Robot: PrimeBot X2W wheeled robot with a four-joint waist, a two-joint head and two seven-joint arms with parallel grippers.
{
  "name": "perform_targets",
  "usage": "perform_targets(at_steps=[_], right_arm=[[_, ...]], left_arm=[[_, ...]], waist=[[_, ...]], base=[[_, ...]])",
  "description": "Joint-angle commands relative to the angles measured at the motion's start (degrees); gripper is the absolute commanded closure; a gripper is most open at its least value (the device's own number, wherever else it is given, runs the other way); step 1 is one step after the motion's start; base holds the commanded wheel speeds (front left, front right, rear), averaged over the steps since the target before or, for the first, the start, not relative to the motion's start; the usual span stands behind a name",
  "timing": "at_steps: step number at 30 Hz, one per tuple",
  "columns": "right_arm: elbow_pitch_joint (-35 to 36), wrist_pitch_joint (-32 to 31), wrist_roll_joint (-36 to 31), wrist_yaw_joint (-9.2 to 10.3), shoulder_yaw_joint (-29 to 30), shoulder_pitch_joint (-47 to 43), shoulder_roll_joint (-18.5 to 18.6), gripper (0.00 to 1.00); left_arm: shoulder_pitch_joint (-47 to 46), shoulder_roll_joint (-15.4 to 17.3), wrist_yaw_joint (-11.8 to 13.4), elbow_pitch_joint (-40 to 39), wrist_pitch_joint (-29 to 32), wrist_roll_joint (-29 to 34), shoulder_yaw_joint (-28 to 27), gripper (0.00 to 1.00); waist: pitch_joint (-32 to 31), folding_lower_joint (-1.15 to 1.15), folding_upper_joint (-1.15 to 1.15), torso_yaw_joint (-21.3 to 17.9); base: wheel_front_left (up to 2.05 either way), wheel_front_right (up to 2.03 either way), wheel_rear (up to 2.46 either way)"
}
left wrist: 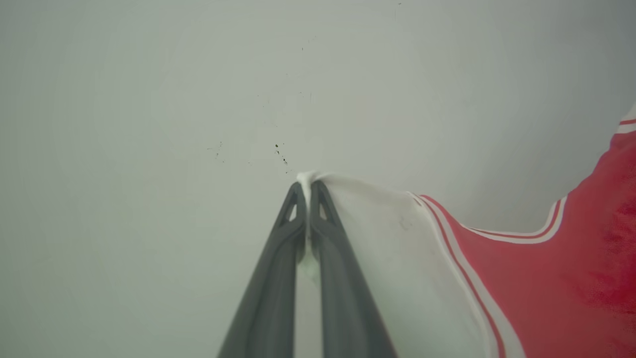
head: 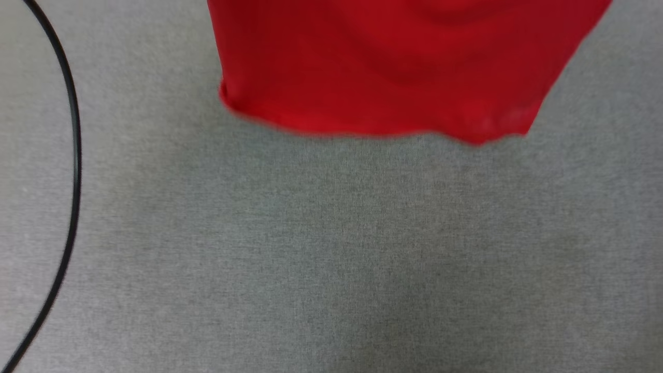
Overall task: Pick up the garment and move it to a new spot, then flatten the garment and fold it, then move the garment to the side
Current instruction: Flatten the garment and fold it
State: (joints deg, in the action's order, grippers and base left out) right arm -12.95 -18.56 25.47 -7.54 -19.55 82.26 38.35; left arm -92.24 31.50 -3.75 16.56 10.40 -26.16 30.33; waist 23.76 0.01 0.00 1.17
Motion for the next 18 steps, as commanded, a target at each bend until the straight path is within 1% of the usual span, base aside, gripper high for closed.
perform_targets(at_steps=[1, 5, 9, 14, 18], right_arm=[[-0.98, 0.66, -0.52, 0.1, -0.33, 2.68, -0.35, 1.0], [-6.17, 3.15, -1.53, 0.1, -2.64, 10.71, -1.65, 1.0], [-11.75, 5.75, -2.12, 0.1, -5.32, 17.69, -2.92, 1.0], [-17.41, 9.25, -1.25, 0.09, -8.65, 22.48, -3.8, 1.0], [-20.98, 11.75, 0.42, 0.1, -11.86, 22.29, -4.04, 1.0]], left_arm=[[-1.78, -0.55, -0.24, 1.18, -0.49, 0.27, -0.33, 1.0], [-7.72, -2.19, -0.65, 6.56, -3.21, 0.8, -1.01, 1.0], [-11.47, -2.79, -0.52, 11.05, -5.63, 0.65, -1.98, 1.0], [-13.03, -2.64, -0.9, 14.99, -8.0, 0.65, -2.07, 1.0], [-11.05, -2.77, -1.36, 17.45, -9.94, 0.58, -1.32, 1.0]], waist=[[4.19, -0.01, 0.0, -0.3], [6.96, -0.01, 0.0, -0.3], [8.9, -0.01, 0.0, -0.3], [10.78, -0.01, 0.0, -0.14], [11.64, -0.01, 0.0, 0.01]], base=[[0.0, 0.0, 0.0], [0.0, 0.0, 0.0], [0.0, 0.0, 0.0], [0.0, 0.0, 0.0], [0.0, 0.0, 0.0]])
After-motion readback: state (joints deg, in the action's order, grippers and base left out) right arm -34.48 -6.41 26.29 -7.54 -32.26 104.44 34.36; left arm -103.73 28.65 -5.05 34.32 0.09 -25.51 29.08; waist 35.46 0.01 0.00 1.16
